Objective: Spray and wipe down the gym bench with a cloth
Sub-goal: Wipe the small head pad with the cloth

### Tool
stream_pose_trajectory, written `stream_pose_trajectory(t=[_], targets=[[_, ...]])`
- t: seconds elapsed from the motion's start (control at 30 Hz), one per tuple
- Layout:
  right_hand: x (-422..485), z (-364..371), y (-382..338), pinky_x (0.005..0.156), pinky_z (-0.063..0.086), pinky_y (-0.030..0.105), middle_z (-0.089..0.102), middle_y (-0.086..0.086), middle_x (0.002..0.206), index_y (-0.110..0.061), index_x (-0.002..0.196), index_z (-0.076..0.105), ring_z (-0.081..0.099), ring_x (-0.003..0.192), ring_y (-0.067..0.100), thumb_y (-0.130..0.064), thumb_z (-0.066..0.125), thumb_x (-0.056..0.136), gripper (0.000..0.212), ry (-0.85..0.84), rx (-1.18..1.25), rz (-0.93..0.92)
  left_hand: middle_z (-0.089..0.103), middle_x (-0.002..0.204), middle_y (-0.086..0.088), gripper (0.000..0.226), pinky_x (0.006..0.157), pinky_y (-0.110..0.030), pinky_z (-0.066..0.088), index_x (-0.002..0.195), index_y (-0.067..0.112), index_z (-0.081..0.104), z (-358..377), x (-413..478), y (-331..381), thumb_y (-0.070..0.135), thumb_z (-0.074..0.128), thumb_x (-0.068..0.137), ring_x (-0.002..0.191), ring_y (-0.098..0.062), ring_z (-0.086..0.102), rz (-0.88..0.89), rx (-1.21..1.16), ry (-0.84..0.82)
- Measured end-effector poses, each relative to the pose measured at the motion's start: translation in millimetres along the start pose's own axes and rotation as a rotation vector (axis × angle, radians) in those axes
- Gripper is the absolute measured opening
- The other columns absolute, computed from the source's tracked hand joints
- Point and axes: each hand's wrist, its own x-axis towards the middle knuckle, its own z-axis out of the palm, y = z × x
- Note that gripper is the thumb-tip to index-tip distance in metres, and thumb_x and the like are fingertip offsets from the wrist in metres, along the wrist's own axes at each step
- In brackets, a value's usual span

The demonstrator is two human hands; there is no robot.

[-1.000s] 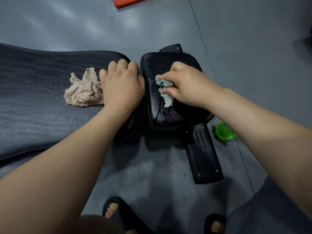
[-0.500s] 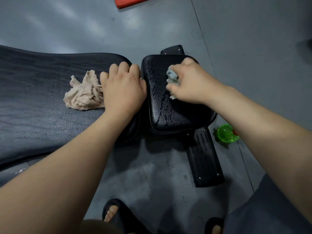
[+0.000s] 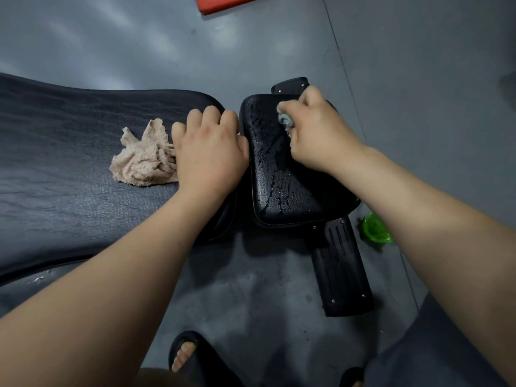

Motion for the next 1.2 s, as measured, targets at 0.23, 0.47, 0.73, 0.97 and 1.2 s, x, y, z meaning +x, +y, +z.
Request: stream_pose_trajectory(t=[0.23,0.47,0.73,0.97,1.2], targets=[[9.7,12.5,-20.3,0.081,0.049,0.040,0.046,0.018,0.108,-0.011,0.128,0.064,0.052,0.090,0.033,-0.001,0.048,0.082,0.050,-0.004,0.100,-0.198,0.057,0.095,-0.008,0.025,0.078,-0.046,0.034,0.092,0.018,0.058,-0.1,-0.5,0.0,0.036,0.041,0.087,0.094,-0.034,0.050,0.001,-0.001,0.001],[31.3,16.0,-21.9,0.096,0.047,0.037,0.046,0.016,0.116,-0.020,0.133,0.064,0.049,0.110,0.036,-0.002,0.053,0.084,0.053,0.057,0.097,-0.023,0.058,0.095,-0.008,0.024,0.078,-0.046,0.035,0.092,0.018,0.059,-0.4,0.2,0.4,0.035,0.043,0.086,0.094,-0.034,0.051,-0.005,0.004,-0.014],[31.7,0.7,0.3,0.088,0.039,0.029,0.042,0.015,0.126,-0.016,0.128,0.062,0.045,0.118,0.035,-0.006,0.051,0.089,0.042,0.048,-0.004,0.196,0.057,0.094,-0.008,0.023,0.079,-0.045,0.035,0.092,0.018,0.059,-0.3,1.1,-0.9,0.034,0.044,0.085,0.094,-0.034,0.050,-0.013,-0.012,-0.008],[19.0,-9.9,24.5,0.088,0.041,0.032,0.040,0.012,0.115,-0.014,0.129,0.060,0.046,0.116,0.036,-0.009,0.050,0.090,0.041,0.009,-0.062,0.307,0.057,0.095,-0.008,0.022,0.080,-0.046,0.035,0.090,0.018,0.058,1.1,0.6,-2.1,0.035,0.044,0.086,0.094,-0.034,0.050,-0.004,-0.016,-0.004],[-3.7,-30.8,34.1,0.102,0.040,0.038,0.051,0.019,0.125,-0.007,0.122,0.062,0.044,0.125,0.042,-0.026,0.044,0.100,0.035,-0.102,-0.203,0.354,0.057,0.096,-0.009,0.025,0.081,-0.046,0.035,0.091,0.017,0.058,0.6,0.9,-2.1,0.036,0.042,0.087,0.096,-0.035,0.050,0.011,-0.023,-0.004]])
